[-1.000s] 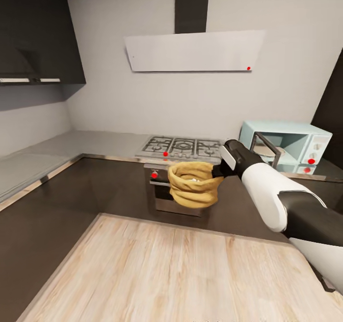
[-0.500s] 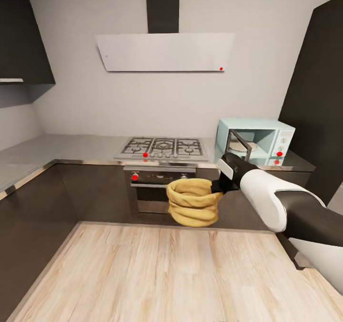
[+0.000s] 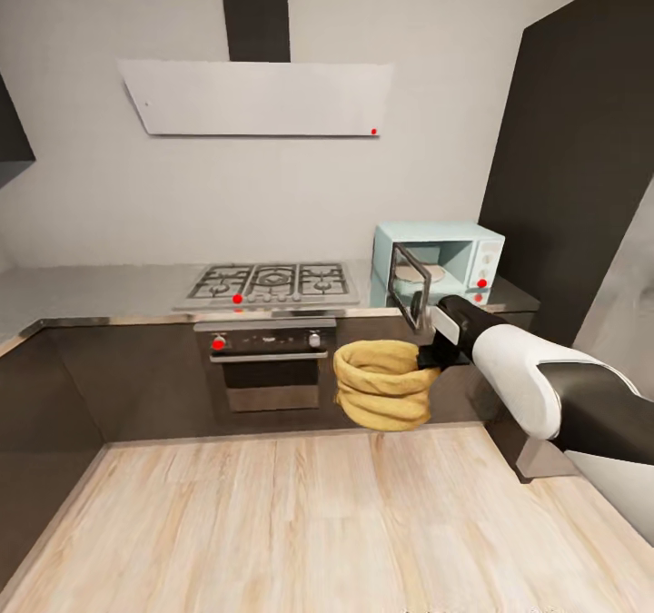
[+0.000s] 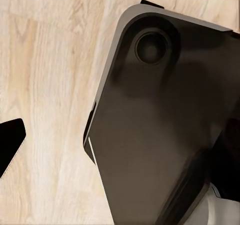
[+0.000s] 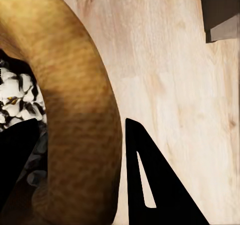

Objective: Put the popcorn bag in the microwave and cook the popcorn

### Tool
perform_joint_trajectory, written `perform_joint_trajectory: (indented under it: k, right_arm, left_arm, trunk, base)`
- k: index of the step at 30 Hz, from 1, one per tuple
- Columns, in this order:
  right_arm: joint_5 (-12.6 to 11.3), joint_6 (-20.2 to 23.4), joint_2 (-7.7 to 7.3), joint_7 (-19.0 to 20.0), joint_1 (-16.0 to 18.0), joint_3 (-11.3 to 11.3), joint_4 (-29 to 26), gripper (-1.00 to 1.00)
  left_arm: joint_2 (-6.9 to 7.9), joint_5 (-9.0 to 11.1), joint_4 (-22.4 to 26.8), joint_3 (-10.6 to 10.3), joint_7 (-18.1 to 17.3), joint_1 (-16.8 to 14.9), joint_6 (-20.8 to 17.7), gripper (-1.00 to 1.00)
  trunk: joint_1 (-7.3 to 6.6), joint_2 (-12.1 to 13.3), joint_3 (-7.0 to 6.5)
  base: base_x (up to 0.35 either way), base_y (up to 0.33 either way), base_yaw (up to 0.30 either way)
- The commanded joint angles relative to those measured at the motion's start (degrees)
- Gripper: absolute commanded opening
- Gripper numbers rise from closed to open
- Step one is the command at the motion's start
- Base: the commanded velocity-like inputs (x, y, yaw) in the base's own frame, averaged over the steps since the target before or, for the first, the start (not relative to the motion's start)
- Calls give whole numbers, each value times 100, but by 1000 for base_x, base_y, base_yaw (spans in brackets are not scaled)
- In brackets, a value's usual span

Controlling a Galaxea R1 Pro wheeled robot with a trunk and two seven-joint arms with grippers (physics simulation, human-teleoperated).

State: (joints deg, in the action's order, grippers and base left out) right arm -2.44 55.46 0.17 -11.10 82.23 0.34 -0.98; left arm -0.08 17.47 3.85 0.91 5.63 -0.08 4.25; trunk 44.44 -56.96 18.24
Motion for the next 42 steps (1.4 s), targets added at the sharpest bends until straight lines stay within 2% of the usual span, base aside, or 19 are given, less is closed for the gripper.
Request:
perform_joint_trajectory:
  k: [1,17,21,36,42]
  right_arm:
    - [-40,-1,-9,-17,3,-8,-7,-100]
    - [-46,-26,-52,-24,3,-8,-7,-100]
    - [-43,-26,-137,-20,3,-8,-5,-100]
    - [-46,-27,-148,-19,3,-8,-7,-100]
    - [-38,-26,-158,-14,3,-8,-8,-100]
  left_arm:
    - [-1,19,2,6,9,-1,14,100]
    - [-1,19,5,6,9,-1,14,100]
    - [-1,19,3,6,9,-1,14,100]
    - [-1,19,2,6,9,-1,14,100]
    - [-1,19,4,6,9,-1,14,100]
  trunk:
    - [1,-5,7]
    - [1,-5,7]
    - [1,-5,7]
    - [1,-5,7]
    - [1,-5,7]
  base:
    - [0,0,-277]
    - [0,0,-276]
    - [0,0,-276]
    - [0,0,-269]
    - [0,0,-60]
